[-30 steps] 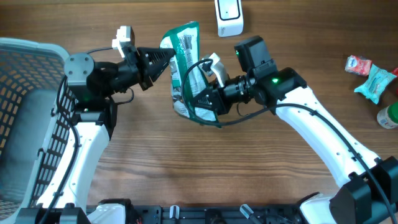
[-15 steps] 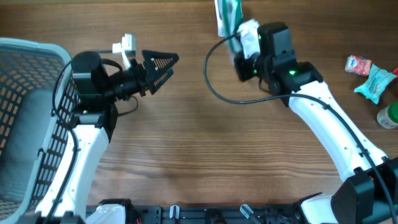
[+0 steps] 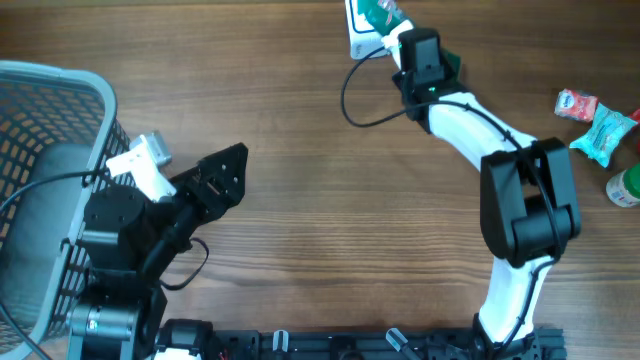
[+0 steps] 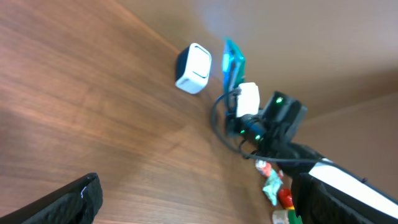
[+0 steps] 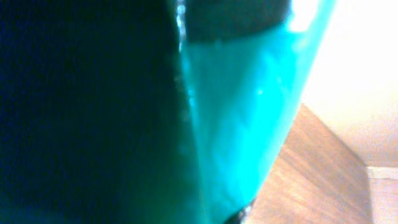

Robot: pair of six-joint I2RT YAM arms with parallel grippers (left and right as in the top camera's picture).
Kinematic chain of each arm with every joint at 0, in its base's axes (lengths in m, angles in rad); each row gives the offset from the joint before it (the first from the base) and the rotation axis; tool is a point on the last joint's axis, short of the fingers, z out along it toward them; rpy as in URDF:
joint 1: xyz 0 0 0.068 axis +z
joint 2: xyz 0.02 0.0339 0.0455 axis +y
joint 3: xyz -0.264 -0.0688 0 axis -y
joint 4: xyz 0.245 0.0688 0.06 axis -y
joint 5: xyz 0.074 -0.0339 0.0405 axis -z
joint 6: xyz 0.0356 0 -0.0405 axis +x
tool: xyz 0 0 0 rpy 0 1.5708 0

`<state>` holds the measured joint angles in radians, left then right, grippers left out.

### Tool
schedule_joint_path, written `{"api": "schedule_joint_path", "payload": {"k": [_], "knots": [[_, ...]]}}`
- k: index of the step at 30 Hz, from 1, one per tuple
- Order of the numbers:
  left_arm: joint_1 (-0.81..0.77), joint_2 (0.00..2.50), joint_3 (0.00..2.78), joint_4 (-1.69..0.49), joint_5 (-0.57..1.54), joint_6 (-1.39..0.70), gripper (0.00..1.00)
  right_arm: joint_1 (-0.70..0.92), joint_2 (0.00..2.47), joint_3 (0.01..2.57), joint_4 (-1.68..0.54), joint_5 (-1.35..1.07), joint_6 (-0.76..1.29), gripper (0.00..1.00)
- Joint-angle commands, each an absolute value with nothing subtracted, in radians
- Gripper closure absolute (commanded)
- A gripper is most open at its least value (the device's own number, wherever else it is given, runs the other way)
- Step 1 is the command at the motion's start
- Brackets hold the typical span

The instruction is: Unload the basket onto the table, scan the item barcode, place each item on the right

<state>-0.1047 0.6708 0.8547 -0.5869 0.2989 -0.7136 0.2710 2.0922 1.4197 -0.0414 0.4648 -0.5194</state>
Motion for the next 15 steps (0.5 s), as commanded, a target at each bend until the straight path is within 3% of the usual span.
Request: {"api": "schedule_joint_path", "payload": {"k": [1, 5, 9, 15], "knots": [[-0.109, 0.664, 0.857, -0.636, 0.249, -0.688, 0.0, 0.27, 2.146, 1.484, 0.012, 0.487, -0.558, 0.96], [-0.109, 0.664, 0.857, -0.719, 0.249, -0.688, 0.0, 0.266, 2.141, 1.496, -0.034, 0.455, -0.435, 0.95], [-0.109, 0.664, 0.856, -0.786, 0.249, -0.688, 0.0, 0.224, 2.082, 1.568, -0.329, 0.347, -0.236, 0.96], [-0.109, 0.664, 0.857, -0.836, 0.249, -0.688, 0.0, -0.051, 1.953, 1.604, -0.711, -0.057, 0.027, 0.96]]}}
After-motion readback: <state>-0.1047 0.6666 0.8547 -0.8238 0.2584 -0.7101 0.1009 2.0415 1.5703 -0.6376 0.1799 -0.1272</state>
